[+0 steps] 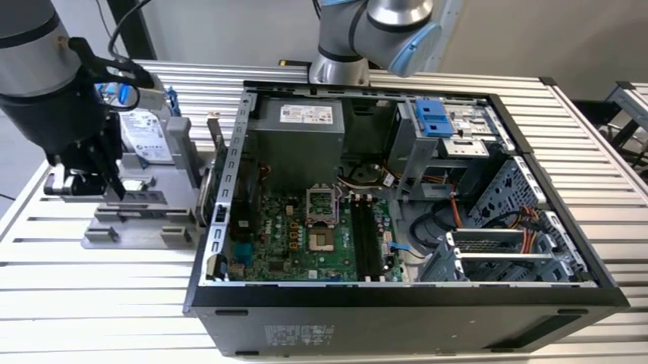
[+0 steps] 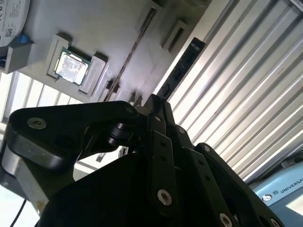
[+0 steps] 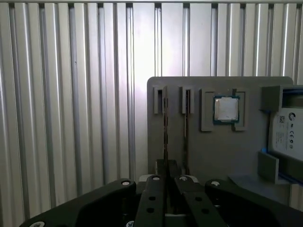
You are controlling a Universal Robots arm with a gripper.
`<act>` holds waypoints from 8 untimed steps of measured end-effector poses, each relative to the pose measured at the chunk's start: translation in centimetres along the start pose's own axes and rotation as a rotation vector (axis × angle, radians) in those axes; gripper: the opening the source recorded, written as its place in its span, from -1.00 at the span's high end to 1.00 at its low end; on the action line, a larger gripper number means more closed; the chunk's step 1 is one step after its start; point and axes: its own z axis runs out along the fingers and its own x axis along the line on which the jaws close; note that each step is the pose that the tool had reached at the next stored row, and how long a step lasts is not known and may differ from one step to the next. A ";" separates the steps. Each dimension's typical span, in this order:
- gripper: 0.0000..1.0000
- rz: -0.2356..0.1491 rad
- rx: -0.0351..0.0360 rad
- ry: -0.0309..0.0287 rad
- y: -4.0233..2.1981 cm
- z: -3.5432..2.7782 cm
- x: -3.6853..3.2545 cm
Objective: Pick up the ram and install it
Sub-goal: 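Pick up the ram and move it above insertion slot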
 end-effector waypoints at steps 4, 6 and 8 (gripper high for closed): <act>1.00 0.000 -0.0001 0.0000 0.01 -0.95 -0.02; 1.00 0.000 0.0001 -0.0001 0.02 -1.45 -0.03; 1.00 0.000 0.0000 0.0000 0.02 -1.94 -0.04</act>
